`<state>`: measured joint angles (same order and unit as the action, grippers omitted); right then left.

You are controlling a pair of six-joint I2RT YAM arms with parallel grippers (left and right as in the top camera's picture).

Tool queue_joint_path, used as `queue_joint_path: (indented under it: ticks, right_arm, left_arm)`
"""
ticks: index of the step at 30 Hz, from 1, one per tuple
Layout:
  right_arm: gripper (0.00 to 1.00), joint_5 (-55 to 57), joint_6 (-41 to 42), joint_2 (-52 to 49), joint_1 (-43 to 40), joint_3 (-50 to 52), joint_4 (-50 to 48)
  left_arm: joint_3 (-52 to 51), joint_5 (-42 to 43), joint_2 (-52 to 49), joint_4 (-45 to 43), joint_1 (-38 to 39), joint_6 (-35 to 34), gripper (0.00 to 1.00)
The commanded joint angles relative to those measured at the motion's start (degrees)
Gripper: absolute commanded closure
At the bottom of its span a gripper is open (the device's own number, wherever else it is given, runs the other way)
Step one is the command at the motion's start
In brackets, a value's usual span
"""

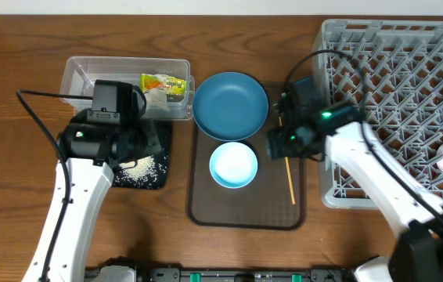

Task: Sort waste into correct bins and load items into the dishwasher rack
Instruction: 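Withdraw the left gripper and reach the right gripper to the empty bowl, then grasp the empty bowl with the right gripper and lift toward the rack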

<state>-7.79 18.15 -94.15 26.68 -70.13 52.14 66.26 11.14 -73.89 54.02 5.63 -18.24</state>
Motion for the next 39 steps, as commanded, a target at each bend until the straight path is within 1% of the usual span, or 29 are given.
queue_joint_path:
  ticks: [1, 3, 7, 9, 10, 12, 14, 16, 21, 25, 28, 33, 37, 39]
  right_arm:
    - [0.36, -0.63, 2.82, -3.65, 2.67, -0.24, -1.03]
    - [0.37, -0.63, 3.58, -5.70, 3.78, -0.24, -1.73]
    - [0.43, -0.63, 6.14, -9.14, 5.49, -0.24, -2.78]
    - [0.48, -0.61, 6.67, -10.54, 6.03, -0.24, -3.41]
    - [0.53, -0.63, 6.73, -11.13, 6.23, -0.24, -3.72]
    - [0.67, -0.59, 7.34, -11.78, 6.40, -0.24, -3.82]
    - [0.86, -0.59, 7.39, -11.89, 6.40, -0.24, -3.74]
    - [0.99, -0.61, 7.39, -11.80, 6.38, -0.26, -3.67]
    - [0.99, 0.15, 7.48, -9.57, 5.40, -1.07, -0.90]
    - [0.99, 5.35, 6.32, -3.17, 2.95, -2.60, 1.68]
    - [0.99, 10.38, 4.85, 2.97, 1.01, -3.19, 1.22]
    - [0.99, 30.36, 4.00, 13.51, -2.60, -3.21, -1.31]
    - [0.99, 43.95, -3.06, 17.29, -6.05, -3.21, -6.05]
    - [0.99, 48.65, -7.48, 17.42, -7.82, -3.21, -8.98]
  left_arm:
    - [0.72, -0.72, 0.04, 0.37, -0.33, -0.31, 0.53]
    - [0.72, -0.72, 0.04, 0.37, -0.33, -0.31, 0.53]
    - [0.72, -0.72, 0.04, 0.44, -0.31, -0.31, 0.53]
    - [0.72, -0.72, 0.04, 0.57, -0.33, -0.31, 0.52]
    - [0.72, -0.72, 0.04, 0.61, -0.31, -0.31, 0.52]
    - [0.72, -0.72, 0.04, 0.59, -0.31, -0.31, 0.52]
    - [0.72, -0.70, 0.04, 0.59, -0.33, -0.31, 0.52]
    - [0.72, -0.72, 0.04, 0.66, -0.31, -0.31, 0.52]
    - [0.72, -0.72, 0.04, 1.05, -0.31, -0.31, 0.52]
    - [0.72, -0.72, 0.04, 1.01, -0.33, -0.31, 0.52]
    - [0.72, -0.72, 0.04, 1.01, -0.31, -0.31, 0.52]
    - [0.72, -0.72, 0.04, 0.98, -0.31, -0.31, 0.52]
    - [0.72, -0.72, 0.04, 0.94, -0.33, -0.31, 0.52]
    - [0.72, -0.72, 0.04, 0.85, -0.31, -0.31, 0.52]
